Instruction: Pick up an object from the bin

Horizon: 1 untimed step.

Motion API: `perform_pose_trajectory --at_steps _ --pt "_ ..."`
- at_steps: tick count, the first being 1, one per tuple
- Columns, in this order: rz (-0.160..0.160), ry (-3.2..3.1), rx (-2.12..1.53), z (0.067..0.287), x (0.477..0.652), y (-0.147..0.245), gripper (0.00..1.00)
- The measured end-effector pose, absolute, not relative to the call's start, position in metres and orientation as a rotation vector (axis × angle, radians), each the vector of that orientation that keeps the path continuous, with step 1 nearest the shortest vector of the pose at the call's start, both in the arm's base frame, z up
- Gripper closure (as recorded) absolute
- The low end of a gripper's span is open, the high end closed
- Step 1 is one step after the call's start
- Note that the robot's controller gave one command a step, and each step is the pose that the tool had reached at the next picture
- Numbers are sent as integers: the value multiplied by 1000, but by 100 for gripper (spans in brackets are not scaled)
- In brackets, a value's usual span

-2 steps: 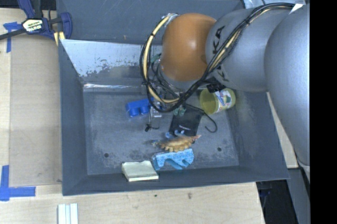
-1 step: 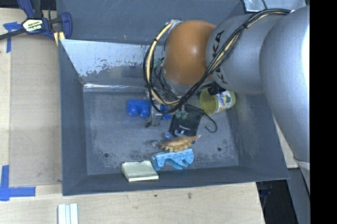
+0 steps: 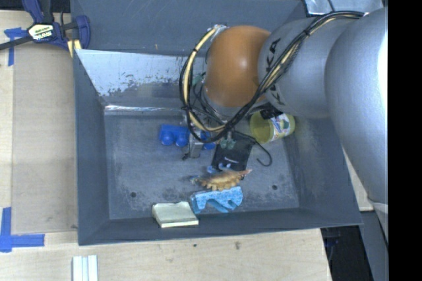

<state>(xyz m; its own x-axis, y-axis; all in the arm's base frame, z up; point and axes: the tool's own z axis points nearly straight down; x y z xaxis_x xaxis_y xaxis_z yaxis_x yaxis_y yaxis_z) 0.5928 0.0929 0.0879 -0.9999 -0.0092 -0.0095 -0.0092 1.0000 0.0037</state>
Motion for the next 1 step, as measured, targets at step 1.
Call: perform_pose_trajectory --at_steps 1 --pt "7 3127 -50 227 587 91 100"
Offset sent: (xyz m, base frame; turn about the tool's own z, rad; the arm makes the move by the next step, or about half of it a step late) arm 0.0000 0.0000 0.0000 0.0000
